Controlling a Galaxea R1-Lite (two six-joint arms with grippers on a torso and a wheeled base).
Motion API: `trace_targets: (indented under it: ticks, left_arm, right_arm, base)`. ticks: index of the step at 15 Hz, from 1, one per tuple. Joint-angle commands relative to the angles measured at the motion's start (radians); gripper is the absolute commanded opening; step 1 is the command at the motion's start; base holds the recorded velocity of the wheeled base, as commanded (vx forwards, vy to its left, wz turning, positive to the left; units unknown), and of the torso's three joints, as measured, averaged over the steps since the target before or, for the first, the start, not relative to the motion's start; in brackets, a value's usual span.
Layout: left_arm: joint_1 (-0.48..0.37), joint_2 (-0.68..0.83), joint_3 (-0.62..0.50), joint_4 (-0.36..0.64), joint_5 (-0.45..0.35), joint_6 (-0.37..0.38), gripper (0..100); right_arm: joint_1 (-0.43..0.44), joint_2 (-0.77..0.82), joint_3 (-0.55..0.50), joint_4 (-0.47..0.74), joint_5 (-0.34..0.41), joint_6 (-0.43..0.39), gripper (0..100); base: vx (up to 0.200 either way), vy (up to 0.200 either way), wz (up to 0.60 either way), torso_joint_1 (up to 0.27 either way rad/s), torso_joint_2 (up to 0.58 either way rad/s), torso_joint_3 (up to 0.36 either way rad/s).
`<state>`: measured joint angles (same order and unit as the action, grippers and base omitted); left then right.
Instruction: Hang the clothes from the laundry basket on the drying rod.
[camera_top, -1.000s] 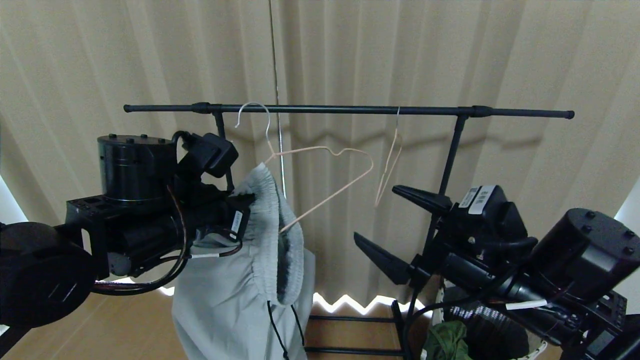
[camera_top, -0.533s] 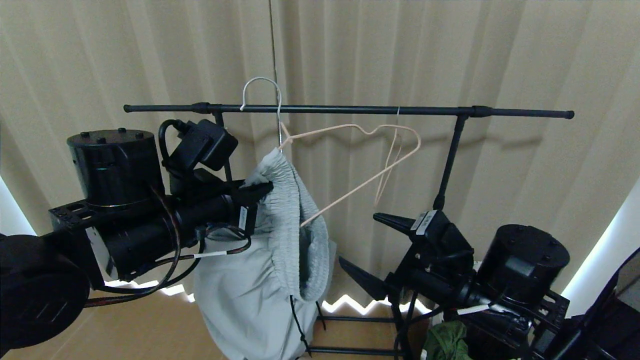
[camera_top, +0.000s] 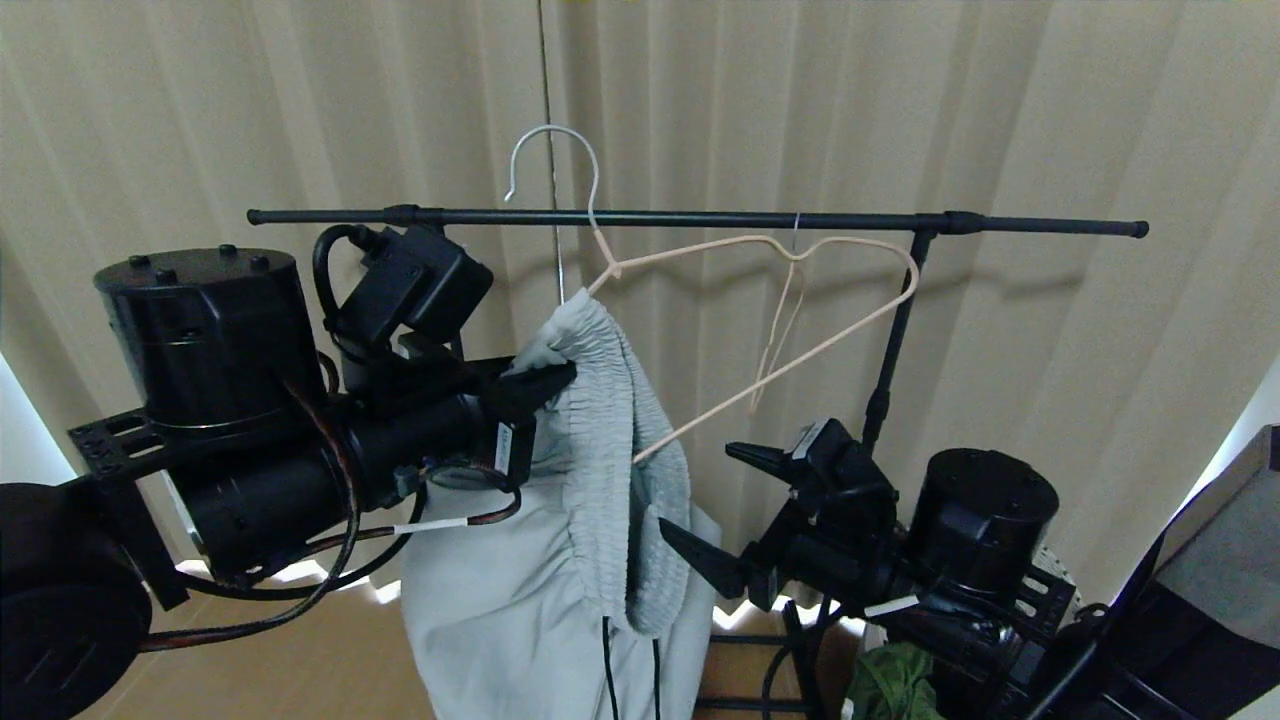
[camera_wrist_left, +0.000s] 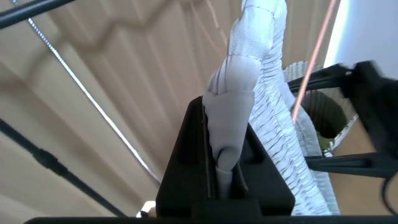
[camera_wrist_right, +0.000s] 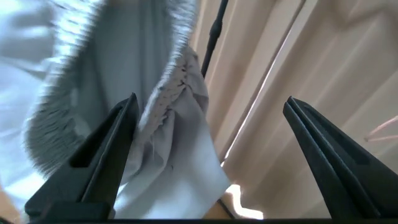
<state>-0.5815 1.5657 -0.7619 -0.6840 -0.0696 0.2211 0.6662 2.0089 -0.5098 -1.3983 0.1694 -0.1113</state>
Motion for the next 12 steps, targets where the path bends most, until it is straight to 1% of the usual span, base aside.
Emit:
trace_targets:
  ticks: [1, 3, 4, 6, 9, 11, 12]
  left_arm:
    - [-0.018, -0.018, 0.003, 0.0, 0.001, 0.0, 0]
    - [-0.029, -0.023, 0.003, 0.0, 0.002, 0.0, 0]
    - [-0.029, -0.023, 0.003, 0.0, 0.004, 0.001, 0]
    - [-0.024, -0.027, 0.009, 0.0, 0.004, 0.006, 0]
    - [-0.018, -0.036, 0.044, 0.0, 0.004, 0.075, 0]
    - [-0.015, -0.039, 0.049, 0.0, 0.008, 0.086, 0]
    - [-0.004, -0.038, 0.05, 0.0, 0.027, 0.098, 0]
  right_arm:
    - [-0.002, 0.022, -0.013, -0.002, -0.002, 0.016, 100]
    - [-0.002, 0.025, -0.016, -0.002, -0.008, 0.042, 100]
    - [-0.002, 0.025, -0.018, -0.002, -0.01, 0.042, 0]
    - [-0.019, 0.016, -0.015, -0.005, -0.011, 0.044, 0]
    - [-0.089, -0.006, -0.015, -0.002, -0.016, 0.042, 0]
    - [-0.138, -0.022, -0.018, -0.001, -0.016, 0.041, 0]
    - [-0.158, -0.027, -0.023, -0.001, -0.016, 0.041, 0]
  base:
    - [0.0, 0.0, 0.0, 0.0, 0.0, 0.0]
    - [0.0, 0.0, 0.0, 0.0, 0.0, 0.0]
    - [0.0, 0.0, 0.0, 0.0, 0.0, 0.0]
    - [0.0, 0.0, 0.0, 0.0, 0.0, 0.0]
    - [0.0, 0.0, 0.0, 0.0, 0.0, 0.0]
    - [0.0, 0.0, 0.0, 0.0, 0.0, 0.0]
    - [0.0, 0.0, 0.0, 0.0, 0.0, 0.0]
